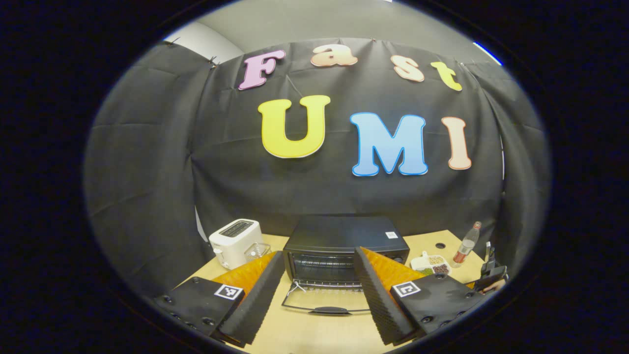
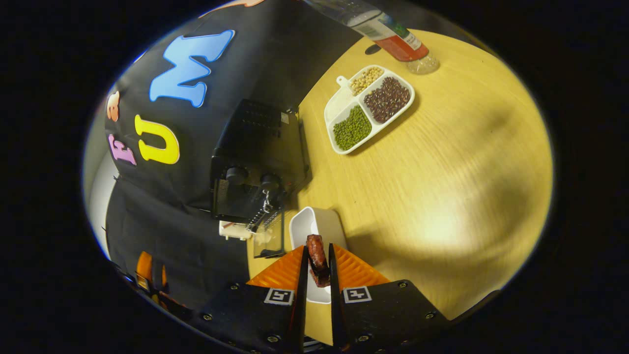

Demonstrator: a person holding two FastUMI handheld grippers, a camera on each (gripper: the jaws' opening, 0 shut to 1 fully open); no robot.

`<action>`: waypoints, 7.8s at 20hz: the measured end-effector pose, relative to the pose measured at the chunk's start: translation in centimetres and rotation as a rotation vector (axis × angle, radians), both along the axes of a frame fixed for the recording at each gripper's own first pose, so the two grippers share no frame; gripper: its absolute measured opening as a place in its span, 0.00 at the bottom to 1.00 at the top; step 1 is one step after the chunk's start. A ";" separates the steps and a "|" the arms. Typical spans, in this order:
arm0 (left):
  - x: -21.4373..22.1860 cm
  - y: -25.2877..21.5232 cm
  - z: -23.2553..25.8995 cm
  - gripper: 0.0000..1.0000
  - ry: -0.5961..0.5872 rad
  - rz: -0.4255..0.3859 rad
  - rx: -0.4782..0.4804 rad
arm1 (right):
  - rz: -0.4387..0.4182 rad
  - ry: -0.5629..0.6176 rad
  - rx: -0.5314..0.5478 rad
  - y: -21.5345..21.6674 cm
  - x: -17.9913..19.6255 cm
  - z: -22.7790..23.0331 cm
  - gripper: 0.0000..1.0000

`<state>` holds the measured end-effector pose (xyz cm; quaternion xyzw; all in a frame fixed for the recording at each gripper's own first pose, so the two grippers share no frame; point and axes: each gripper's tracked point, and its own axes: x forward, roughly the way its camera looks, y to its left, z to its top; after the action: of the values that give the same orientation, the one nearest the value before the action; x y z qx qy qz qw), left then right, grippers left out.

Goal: Open the electric oven with the left hand, put the food in, and close the electric oven.

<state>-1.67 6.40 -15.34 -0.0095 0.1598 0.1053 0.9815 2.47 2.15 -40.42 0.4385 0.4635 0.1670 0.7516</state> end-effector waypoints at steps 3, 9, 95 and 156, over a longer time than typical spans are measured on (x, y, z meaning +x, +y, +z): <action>0.5 -0.1 0.7 0.99 -0.021 -0.032 0.001 | 0.006 -0.028 -0.014 0.6 0.5 0.8 0.10; 1.6 0.0 1.2 0.99 -0.063 -0.144 -0.043 | -0.129 -0.096 0.113 3.2 1.0 7.6 0.10; -0.6 -2.5 -22.9 0.95 0.531 -0.315 -0.197 | -0.489 -1.042 -0.954 -0.8 2.2 40.4 0.97; 2.0 -2.5 -29.0 0.95 0.691 -0.221 -0.287 | -0.510 -0.900 -0.982 -5.1 2.3 36.7 0.97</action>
<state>0.34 3.90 -44.32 -0.0932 0.4942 -0.0276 0.8639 4.74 -2.92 -3.70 0.0325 0.0128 -0.0771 0.9964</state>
